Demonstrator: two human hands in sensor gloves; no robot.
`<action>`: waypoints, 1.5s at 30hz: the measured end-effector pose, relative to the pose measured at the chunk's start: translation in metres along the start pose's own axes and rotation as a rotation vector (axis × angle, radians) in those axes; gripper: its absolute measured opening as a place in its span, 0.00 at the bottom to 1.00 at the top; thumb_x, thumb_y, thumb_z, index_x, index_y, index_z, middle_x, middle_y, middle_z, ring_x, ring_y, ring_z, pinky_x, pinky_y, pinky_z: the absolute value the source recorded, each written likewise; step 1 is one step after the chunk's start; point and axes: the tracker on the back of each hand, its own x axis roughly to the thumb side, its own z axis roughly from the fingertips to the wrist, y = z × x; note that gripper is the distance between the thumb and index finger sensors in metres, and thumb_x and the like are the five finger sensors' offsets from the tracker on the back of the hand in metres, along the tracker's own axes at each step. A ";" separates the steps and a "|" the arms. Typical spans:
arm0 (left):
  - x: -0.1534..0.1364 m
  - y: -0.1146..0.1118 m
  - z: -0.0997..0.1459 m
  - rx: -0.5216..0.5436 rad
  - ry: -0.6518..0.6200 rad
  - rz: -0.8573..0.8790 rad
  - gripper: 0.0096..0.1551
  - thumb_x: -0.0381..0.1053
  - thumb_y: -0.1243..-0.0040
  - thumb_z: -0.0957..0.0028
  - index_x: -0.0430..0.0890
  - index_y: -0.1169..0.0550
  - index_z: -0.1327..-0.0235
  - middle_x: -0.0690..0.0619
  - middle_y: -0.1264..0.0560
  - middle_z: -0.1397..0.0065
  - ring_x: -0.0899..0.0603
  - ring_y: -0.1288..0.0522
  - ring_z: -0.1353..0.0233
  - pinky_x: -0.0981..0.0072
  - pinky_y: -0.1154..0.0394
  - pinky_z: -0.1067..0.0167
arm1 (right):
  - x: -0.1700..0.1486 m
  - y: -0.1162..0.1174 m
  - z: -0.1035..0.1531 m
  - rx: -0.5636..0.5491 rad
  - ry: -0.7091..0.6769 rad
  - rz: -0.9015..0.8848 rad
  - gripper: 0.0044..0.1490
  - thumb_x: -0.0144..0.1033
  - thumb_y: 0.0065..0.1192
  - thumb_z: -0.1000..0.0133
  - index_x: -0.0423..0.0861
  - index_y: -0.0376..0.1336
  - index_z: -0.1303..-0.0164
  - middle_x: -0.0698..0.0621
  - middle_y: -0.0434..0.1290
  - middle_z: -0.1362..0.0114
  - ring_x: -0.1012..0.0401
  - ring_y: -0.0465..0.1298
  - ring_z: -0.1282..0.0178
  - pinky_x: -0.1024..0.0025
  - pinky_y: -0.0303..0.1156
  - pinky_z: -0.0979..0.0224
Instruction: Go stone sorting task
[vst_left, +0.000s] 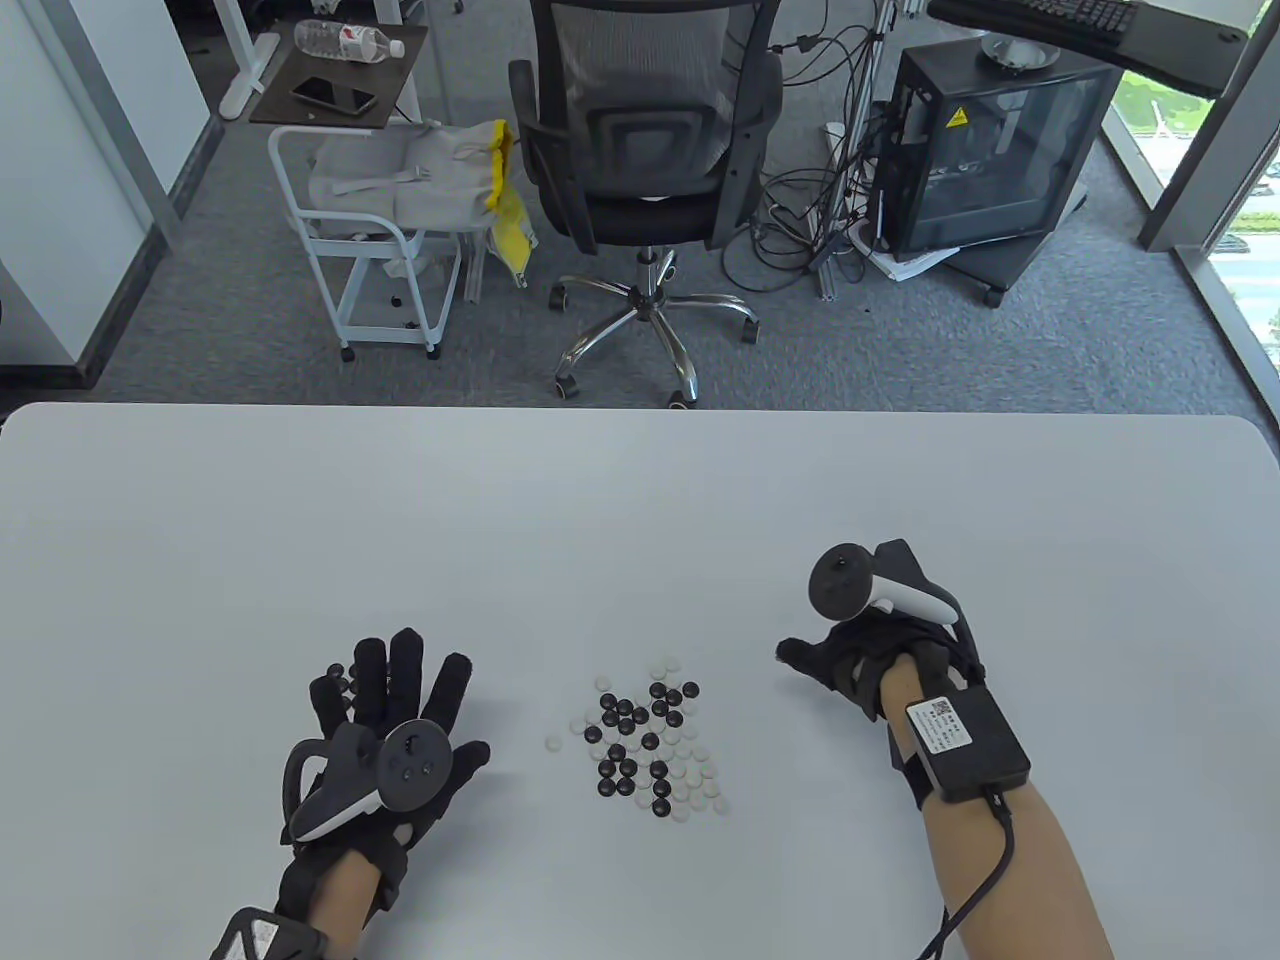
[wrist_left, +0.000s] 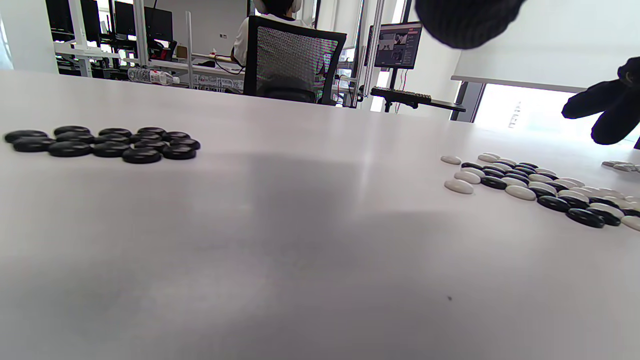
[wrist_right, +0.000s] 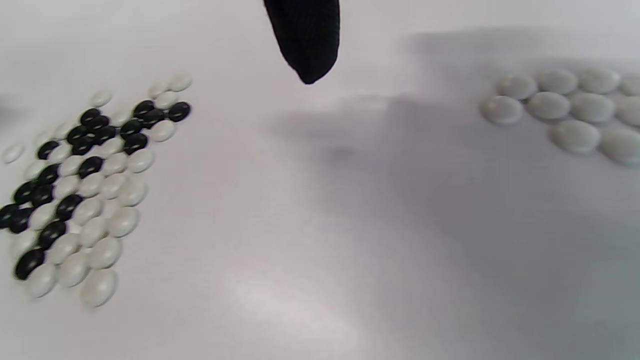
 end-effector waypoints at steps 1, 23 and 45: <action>0.000 0.000 0.000 0.000 0.000 0.000 0.49 0.66 0.57 0.38 0.49 0.60 0.13 0.32 0.77 0.18 0.23 0.79 0.24 0.14 0.73 0.42 | 0.007 0.001 -0.001 0.006 -0.027 0.006 0.45 0.55 0.39 0.33 0.36 0.67 0.21 0.21 0.35 0.15 0.23 0.27 0.24 0.10 0.29 0.37; -0.003 0.001 0.002 0.018 -0.003 0.023 0.49 0.66 0.57 0.38 0.48 0.60 0.13 0.31 0.77 0.18 0.23 0.79 0.24 0.14 0.73 0.43 | 0.041 0.031 -0.032 0.111 -0.124 0.065 0.44 0.55 0.39 0.33 0.37 0.65 0.19 0.22 0.35 0.15 0.23 0.27 0.24 0.10 0.29 0.37; -0.007 0.001 0.003 0.019 0.013 0.032 0.49 0.66 0.57 0.38 0.49 0.60 0.13 0.32 0.77 0.18 0.23 0.80 0.25 0.14 0.74 0.43 | -0.098 0.028 0.027 0.007 0.237 -0.045 0.43 0.55 0.39 0.34 0.39 0.62 0.17 0.22 0.32 0.15 0.24 0.26 0.24 0.10 0.27 0.37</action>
